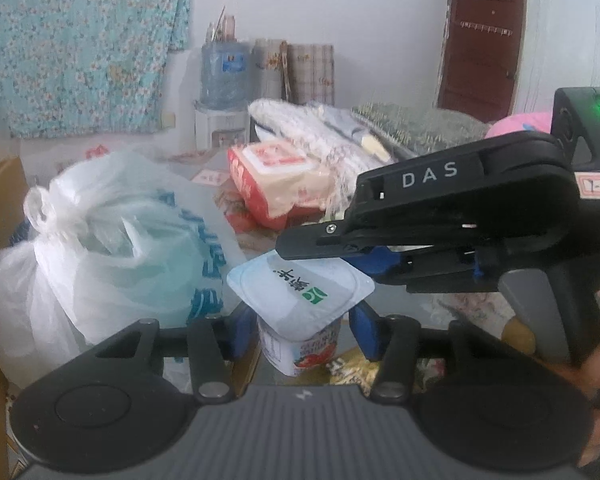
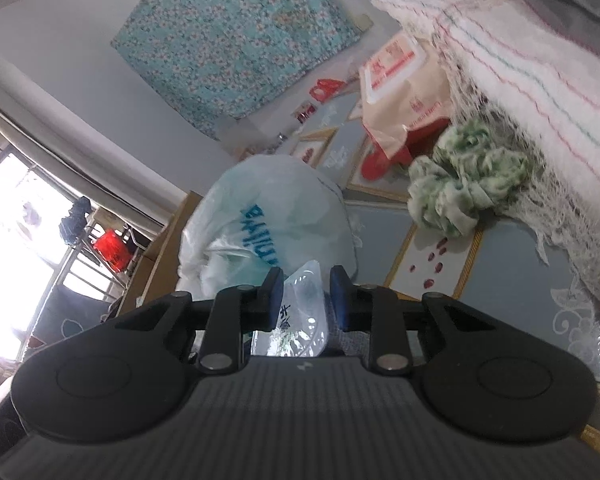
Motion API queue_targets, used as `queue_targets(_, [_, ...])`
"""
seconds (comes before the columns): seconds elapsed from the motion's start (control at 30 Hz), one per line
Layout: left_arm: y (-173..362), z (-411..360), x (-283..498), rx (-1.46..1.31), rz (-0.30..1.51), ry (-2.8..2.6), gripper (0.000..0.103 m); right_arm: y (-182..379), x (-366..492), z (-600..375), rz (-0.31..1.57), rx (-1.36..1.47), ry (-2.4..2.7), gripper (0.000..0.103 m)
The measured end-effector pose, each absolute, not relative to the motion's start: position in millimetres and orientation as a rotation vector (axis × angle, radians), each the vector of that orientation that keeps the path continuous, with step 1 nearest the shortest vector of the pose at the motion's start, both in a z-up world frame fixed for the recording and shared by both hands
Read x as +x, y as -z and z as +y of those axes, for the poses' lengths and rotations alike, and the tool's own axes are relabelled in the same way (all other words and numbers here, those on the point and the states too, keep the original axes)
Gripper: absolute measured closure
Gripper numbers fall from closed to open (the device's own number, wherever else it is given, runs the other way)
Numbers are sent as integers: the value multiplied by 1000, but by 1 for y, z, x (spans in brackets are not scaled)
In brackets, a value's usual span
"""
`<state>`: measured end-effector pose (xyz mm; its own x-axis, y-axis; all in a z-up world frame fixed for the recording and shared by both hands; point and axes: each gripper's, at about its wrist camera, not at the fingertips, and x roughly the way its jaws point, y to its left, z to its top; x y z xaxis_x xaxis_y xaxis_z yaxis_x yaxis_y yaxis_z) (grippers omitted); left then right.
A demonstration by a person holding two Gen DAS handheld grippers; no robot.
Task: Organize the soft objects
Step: 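Grasp the white yogurt cup with the right tool and lift it, then carry the yogurt cup into the box and release it by the striped cloth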
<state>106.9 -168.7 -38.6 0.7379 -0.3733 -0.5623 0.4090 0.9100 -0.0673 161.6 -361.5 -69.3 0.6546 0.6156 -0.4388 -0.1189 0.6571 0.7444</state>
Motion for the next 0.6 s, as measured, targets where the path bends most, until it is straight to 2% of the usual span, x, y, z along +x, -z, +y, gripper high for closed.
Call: queue_targets(0.6, [-22,-135,67,-23,455,390,51,-7,116,-342,602,709,-564,78])
